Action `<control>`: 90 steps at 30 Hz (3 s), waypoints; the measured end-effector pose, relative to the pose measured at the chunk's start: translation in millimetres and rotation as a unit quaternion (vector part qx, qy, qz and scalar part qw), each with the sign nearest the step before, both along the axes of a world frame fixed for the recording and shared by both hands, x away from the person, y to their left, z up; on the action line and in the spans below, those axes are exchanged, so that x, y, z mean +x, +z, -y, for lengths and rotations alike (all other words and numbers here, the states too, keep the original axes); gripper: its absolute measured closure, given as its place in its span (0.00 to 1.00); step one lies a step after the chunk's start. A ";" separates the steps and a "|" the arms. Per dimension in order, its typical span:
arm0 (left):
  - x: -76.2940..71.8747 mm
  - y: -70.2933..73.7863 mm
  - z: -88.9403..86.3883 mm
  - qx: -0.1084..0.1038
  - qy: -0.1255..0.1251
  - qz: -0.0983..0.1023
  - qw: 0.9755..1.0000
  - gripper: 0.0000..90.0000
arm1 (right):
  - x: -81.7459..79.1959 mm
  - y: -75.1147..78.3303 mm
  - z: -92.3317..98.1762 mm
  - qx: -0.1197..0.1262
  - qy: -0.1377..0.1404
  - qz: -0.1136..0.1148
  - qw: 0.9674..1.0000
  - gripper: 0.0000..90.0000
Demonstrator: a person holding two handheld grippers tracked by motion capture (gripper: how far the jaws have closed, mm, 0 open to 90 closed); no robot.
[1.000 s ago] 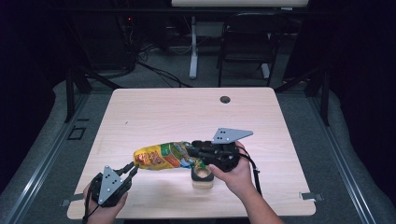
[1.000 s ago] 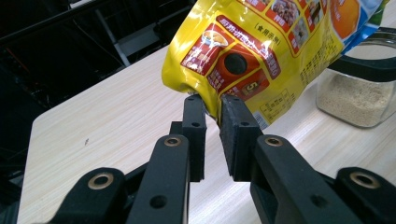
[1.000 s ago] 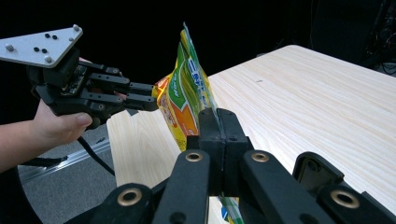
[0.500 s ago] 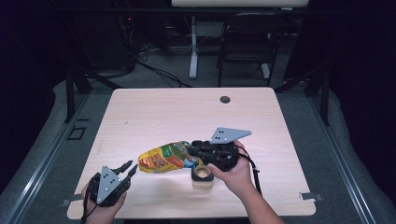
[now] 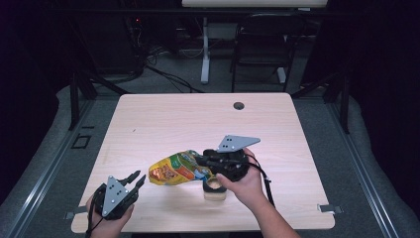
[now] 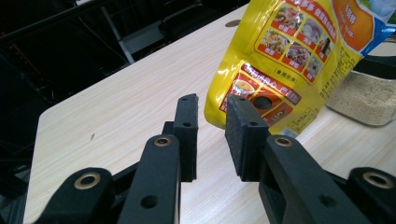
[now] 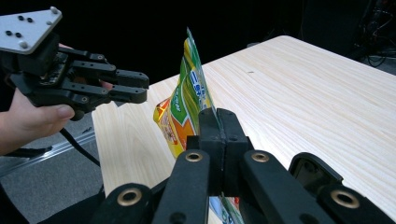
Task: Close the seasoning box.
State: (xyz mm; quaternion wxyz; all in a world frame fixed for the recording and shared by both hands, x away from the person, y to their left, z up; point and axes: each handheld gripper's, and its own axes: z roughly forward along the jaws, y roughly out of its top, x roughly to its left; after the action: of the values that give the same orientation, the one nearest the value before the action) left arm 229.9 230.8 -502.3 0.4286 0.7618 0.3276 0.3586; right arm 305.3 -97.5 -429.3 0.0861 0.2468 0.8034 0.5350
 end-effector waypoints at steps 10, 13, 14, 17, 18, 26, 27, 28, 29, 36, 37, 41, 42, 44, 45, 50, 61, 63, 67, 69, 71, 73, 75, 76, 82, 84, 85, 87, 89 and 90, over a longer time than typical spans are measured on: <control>0.2 -0.3 -1.3 0.000 0.001 -0.001 1.000 0.80 | 0.6 5.5 -13.9 -0.023 0.004 0.002 1.000 1.00; 0.6 -0.8 -2.1 -0.002 0.001 -0.002 1.000 0.79 | 1.3 6.7 -17.2 -0.030 0.007 -0.001 1.000 1.00; 0.7 -0.8 -2.4 -0.002 0.001 -0.002 1.000 0.79 | 1.6 7.2 -18.1 -0.035 0.008 0.000 0.999 1.00; 0.6 -0.4 -2.9 -0.002 0.003 -0.001 1.000 0.79 | 1.9 8.2 -21.7 -0.043 0.008 -0.001 0.999 1.00; 0.6 -0.3 -3.1 -0.003 0.002 -0.001 1.000 0.79 | 2.1 8.8 -22.9 -0.047 0.010 0.000 0.999 1.00; 0.9 -0.9 -4.3 -0.002 0.001 -0.001 1.000 0.78 | 3.6 14.0 -29.7 -0.074 0.012 -0.002 0.997 1.00; 1.0 -1.1 -4.5 -0.002 0.002 0.000 1.000 0.78 | 4.0 14.7 -30.0 -0.080 0.012 -0.002 0.997 1.00; 1.1 -1.3 -4.5 -0.003 0.001 -0.001 1.000 0.78 | 4.2 15.0 -31.0 -0.083 0.013 -0.003 0.996 1.00; 1.2 -1.5 -4.6 -0.003 0.001 -0.001 1.000 0.78 | 4.3 15.4 -31.5 -0.087 0.013 -0.002 0.996 1.00; 1.6 -2.9 -3.2 -0.001 -0.001 -0.004 1.000 0.77 | 3.0 16.2 -41.8 -0.121 0.019 0.009 0.992 1.00; 1.6 -2.9 -3.2 -0.001 -0.001 -0.004 1.000 0.77 | 3.0 16.0 -43.2 -0.120 0.021 0.009 0.992 1.00; 1.9 -3.4 -3.8 -0.003 0.002 -0.004 1.000 0.77 | 5.6 16.0 -46.1 -0.118 0.022 0.007 0.993 1.00; 2.0 -3.5 -4.0 -0.003 0.002 -0.004 1.000 0.77 | 6.4 15.8 -46.9 -0.115 0.022 0.005 0.993 1.00; 2.2 -3.5 -4.4 -0.001 0.002 -0.006 1.000 0.77 | 7.4 15.8 -47.9 -0.113 0.024 0.002 0.993 1.00; 2.4 -3.7 -4.4 -0.002 0.002 -0.007 1.000 0.77 | 7.7 15.9 -48.7 -0.113 0.024 0.002 0.993 1.00; 2.9 -4.0 -4.8 -0.003 0.003 -0.007 1.000 0.76 | 9.5 16.1 -54.0 -0.108 0.030 -0.003 0.994 0.98; 3.7 -2.9 -9.2 -0.007 0.009 -0.005 1.000 0.75 | 12.2 13.0 -79.3 -0.116 0.049 -0.009 0.992 0.95; 3.9 -2.6 -10.7 -0.009 0.010 -0.006 1.000 0.75 | 12.0 13.6 -84.9 -0.122 0.053 -0.006 0.991 0.95; 5.0 -2.2 -14.2 -0.011 0.013 -0.007 1.000 0.75 | 12.1 15.2 -96.4 -0.138 0.055 0.002 0.989 0.95; 5.4 -2.1 -15.6 -0.012 0.016 -0.007 1.000 0.75 | 12.9 16.0 -102.2 -0.146 0.059 0.003 0.988 0.95; 6.1 -2.2 -16.8 -0.013 0.016 -0.008 1.000 0.74 | 14.0 17.0 -108.3 -0.154 0.061 0.003 0.986 0.95; 6.6 -1.7 -18.2 -0.013 0.018 -0.008 1.000 0.74 | 15.6 17.6 -115.0 -0.159 0.065 -0.003 0.985 0.95; 6.8 -1.0 -20.3 -0.017 0.020 -0.008 1.000 0.74 | 17.0 18.5 -121.9 -0.167 0.070 -0.005 0.983 0.94; 6.9 -0.5 -21.7 -0.018 0.020 -0.008 1.000 0.74 | 17.5 18.8 -125.5 -0.171 0.073 -0.005 0.983 0.94; 7.7 -0.1 -28.2 -0.023 0.026 -0.010 0.999 0.73 | 16.2 18.6 -144.4 -0.193 0.086 -0.005 0.977 0.93; 8.3 -0.1 -29.3 -0.022 0.028 -0.010 0.999 0.73 | 15.7 18.3 -148.7 -0.198 0.090 -0.007 0.976 0.92; 8.7 0.1 -30.1 -0.022 0.029 -0.009 0.999 0.73 | 15.2 18.3 -151.4 -0.204 0.093 -0.007 0.974 0.91; 8.5 0.9 -32.2 -0.024 0.031 -0.008 0.999 0.73 | 14.8 17.6 -152.5 -0.201 0.093 -0.008 0.975 0.91; 8.5 1.2 -34.6 -0.026 0.032 -0.009 0.999 0.72 | 14.3 17.8 -153.2 -0.206 0.094 -0.010 0.974 0.89; 8.6 1.0 -35.2 -0.026 0.033 -0.008 0.999 0.72 | 14.6 18.2 -153.1 -0.208 0.094 -0.010 0.973 0.88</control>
State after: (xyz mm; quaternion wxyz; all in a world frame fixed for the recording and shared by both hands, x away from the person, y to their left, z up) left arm 238.5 266.0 -501.3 0.4338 0.7421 0.3649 0.3578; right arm 319.9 55.6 -411.0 0.0766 0.1521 0.9177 0.3589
